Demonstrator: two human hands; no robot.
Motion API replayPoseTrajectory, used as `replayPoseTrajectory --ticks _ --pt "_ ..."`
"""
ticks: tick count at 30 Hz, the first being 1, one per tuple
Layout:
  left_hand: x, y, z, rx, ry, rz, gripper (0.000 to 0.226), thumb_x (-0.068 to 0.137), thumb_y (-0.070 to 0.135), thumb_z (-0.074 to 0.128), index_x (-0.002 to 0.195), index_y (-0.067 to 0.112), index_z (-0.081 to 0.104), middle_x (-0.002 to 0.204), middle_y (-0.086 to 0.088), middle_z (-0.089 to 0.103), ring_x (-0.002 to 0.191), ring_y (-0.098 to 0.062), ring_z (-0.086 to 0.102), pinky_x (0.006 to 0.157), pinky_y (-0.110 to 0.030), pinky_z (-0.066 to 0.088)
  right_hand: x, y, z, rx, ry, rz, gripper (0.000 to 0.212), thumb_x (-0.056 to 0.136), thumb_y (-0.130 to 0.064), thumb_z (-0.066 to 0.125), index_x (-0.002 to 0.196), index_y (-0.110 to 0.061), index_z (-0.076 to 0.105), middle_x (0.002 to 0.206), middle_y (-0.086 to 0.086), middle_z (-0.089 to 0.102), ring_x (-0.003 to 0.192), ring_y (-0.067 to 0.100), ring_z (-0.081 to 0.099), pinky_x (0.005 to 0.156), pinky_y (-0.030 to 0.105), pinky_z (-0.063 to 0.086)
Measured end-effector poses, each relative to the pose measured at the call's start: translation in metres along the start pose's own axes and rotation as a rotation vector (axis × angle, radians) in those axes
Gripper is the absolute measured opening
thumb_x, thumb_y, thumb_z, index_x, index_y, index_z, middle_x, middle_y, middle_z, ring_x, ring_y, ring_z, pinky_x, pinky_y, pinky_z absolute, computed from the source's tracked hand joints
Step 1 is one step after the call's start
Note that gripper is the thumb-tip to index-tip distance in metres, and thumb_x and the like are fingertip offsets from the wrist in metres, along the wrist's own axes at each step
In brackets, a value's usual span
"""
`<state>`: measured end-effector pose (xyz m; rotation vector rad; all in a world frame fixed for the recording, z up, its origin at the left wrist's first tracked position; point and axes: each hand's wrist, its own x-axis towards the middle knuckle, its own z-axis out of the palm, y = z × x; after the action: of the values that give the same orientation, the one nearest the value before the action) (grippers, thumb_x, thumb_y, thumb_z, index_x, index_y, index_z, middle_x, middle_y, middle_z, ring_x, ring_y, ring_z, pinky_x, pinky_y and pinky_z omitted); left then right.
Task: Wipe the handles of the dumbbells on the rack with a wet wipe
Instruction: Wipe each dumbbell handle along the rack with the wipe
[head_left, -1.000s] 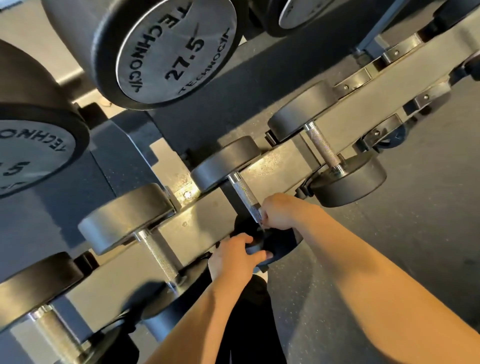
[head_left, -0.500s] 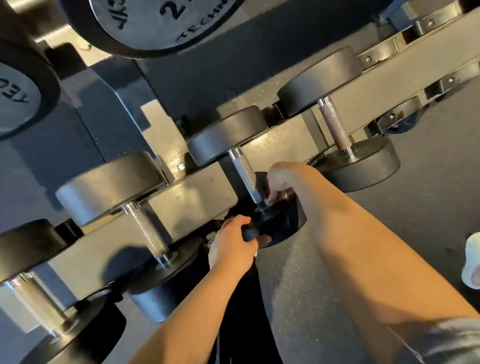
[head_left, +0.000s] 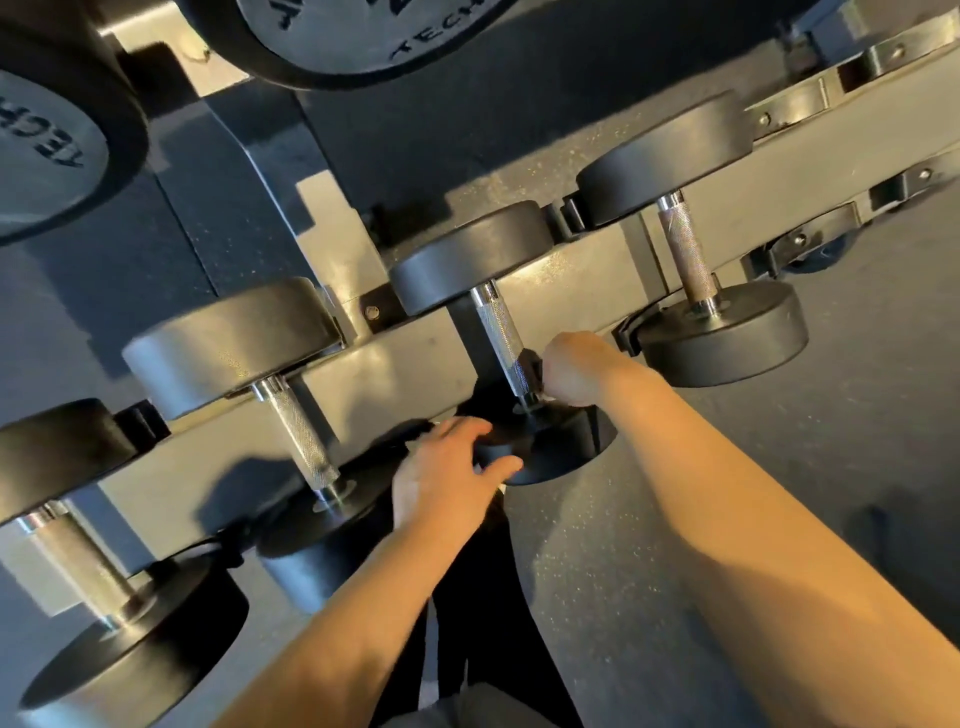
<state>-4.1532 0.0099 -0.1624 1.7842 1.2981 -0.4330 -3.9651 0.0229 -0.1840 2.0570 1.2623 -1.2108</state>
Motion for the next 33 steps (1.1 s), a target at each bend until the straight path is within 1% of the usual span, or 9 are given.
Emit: replayPoseTrajectory --ticks 3,5,9,14,18,24,27,29,33 --pt "-0.009 -0.033 -0.012 0.161 0.172 0.004 0.045 0.091 0.056 0.051 0.127 0.03 0.054 0.128 0.008 0.054 0.12 -0.019 0.05 0.095 -0.034 0.042 -0.016 -0.002 -0.001 -0.049 -0.009 -0.092 0.022 0.095 -0.015 0.048 0.106 0.0 0.061 0.097 0.012 0.061 0.088 0.026 0.057 0.068 0.028 0.042" --pt "-0.013 -0.051 -0.016 0.246 0.151 -0.063 0.047 0.093 0.059 0.043 0.128 0.031 0.052 0.128 0.006 0.053 0.12 -0.021 0.05 0.094 -0.034 0.042 -0.02 -0.008 0.002 -0.1 0.009 -0.147 0.026 0.094 -0.02 0.053 0.111 -0.003 0.064 0.109 0.013 0.064 0.098 0.027 0.06 0.078 0.031 0.049" --pt "-0.005 -0.055 -0.01 0.437 0.044 -0.009 0.05 0.094 0.063 0.03 0.123 0.029 0.052 0.121 0.006 0.056 0.112 -0.019 0.055 0.083 -0.034 0.049 -0.019 -0.033 0.009 -0.311 0.076 -0.194 0.025 0.095 -0.016 0.053 0.114 -0.003 0.062 0.113 0.017 0.061 0.098 0.032 0.062 0.08 0.036 0.052" --pt "-0.004 -0.056 -0.005 0.476 0.042 -0.042 0.042 0.096 0.055 0.035 0.12 0.028 0.055 0.118 0.005 0.058 0.109 -0.018 0.056 0.079 -0.034 0.051 -0.019 -0.076 0.021 -0.591 0.039 -0.234 0.03 0.092 -0.001 0.048 0.119 -0.004 0.061 0.12 0.012 0.059 0.109 0.031 0.058 0.083 0.037 0.049" --pt "-0.001 -0.057 -0.005 0.474 0.037 -0.045 0.035 0.097 0.049 0.04 0.12 0.028 0.056 0.118 0.006 0.057 0.11 -0.017 0.056 0.079 -0.034 0.051 0.004 -0.092 0.033 -0.58 -0.037 -0.239 0.03 0.093 -0.001 0.048 0.119 -0.005 0.062 0.123 0.01 0.06 0.112 0.03 0.057 0.08 0.036 0.05" --pt "-0.002 -0.06 -0.004 0.474 0.082 -0.005 0.033 0.097 0.046 0.041 0.114 0.026 0.059 0.111 0.006 0.059 0.104 -0.017 0.059 0.076 -0.034 0.054 -0.01 -0.078 0.024 -0.565 0.003 -0.277 0.029 0.093 -0.001 0.047 0.117 -0.004 0.061 0.121 0.012 0.058 0.112 0.031 0.057 0.082 0.036 0.048" --pt "-0.003 -0.061 -0.003 0.467 0.089 -0.002 0.033 0.098 0.046 0.04 0.114 0.025 0.059 0.111 0.006 0.059 0.103 -0.017 0.059 0.075 -0.034 0.055 -0.017 -0.047 0.02 -0.428 0.069 -0.284 0.026 0.092 -0.007 0.048 0.112 -0.008 0.064 0.116 0.012 0.06 0.105 0.032 0.059 0.082 0.036 0.05" --pt "-0.002 -0.061 -0.002 0.46 0.086 0.001 0.032 0.098 0.046 0.04 0.115 0.025 0.059 0.112 0.005 0.059 0.104 -0.017 0.058 0.075 -0.034 0.055 -0.018 -0.026 0.021 -0.206 0.122 -0.251 0.019 0.092 -0.017 0.053 0.103 -0.014 0.068 0.11 0.009 0.063 0.098 0.028 0.06 0.082 0.036 0.053" --pt "-0.001 -0.06 -0.003 0.409 0.117 -0.017 0.031 0.098 0.045 0.04 0.113 0.027 0.059 0.11 0.006 0.06 0.1 -0.017 0.059 0.074 -0.034 0.054 -0.017 -0.002 0.025 0.477 0.365 -0.124 0.01 0.084 -0.018 0.069 0.088 -0.009 0.068 0.095 -0.007 0.064 0.078 0.009 0.058 0.063 0.007 0.041"
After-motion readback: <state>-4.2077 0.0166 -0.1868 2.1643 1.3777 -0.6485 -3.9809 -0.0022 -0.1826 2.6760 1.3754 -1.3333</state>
